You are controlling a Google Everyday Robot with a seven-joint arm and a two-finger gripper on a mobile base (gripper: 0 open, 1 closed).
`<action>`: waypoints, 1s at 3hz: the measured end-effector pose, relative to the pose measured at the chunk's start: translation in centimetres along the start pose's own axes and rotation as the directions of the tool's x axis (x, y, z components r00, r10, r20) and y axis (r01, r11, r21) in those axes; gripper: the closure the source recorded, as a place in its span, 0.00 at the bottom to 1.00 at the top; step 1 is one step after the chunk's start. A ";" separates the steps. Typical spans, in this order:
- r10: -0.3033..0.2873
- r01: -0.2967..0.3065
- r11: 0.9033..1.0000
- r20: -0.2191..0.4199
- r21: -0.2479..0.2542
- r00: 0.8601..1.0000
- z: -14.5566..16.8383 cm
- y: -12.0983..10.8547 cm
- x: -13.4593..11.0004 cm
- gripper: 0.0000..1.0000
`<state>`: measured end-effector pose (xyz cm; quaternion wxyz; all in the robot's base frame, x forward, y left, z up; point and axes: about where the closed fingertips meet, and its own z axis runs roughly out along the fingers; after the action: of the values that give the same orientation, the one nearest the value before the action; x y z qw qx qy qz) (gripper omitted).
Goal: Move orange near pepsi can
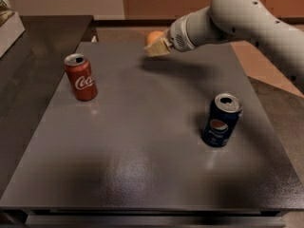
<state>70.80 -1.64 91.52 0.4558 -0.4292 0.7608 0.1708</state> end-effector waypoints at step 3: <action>0.065 -0.064 0.997 -0.021 0.030 0.998 -4.1 1.8 3.6 1.00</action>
Offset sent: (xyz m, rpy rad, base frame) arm -0.0661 -0.0596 -0.0167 0.0343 0.0623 -0.1118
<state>66.31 -5.06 90.39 0.4481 -0.3994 0.7816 0.1696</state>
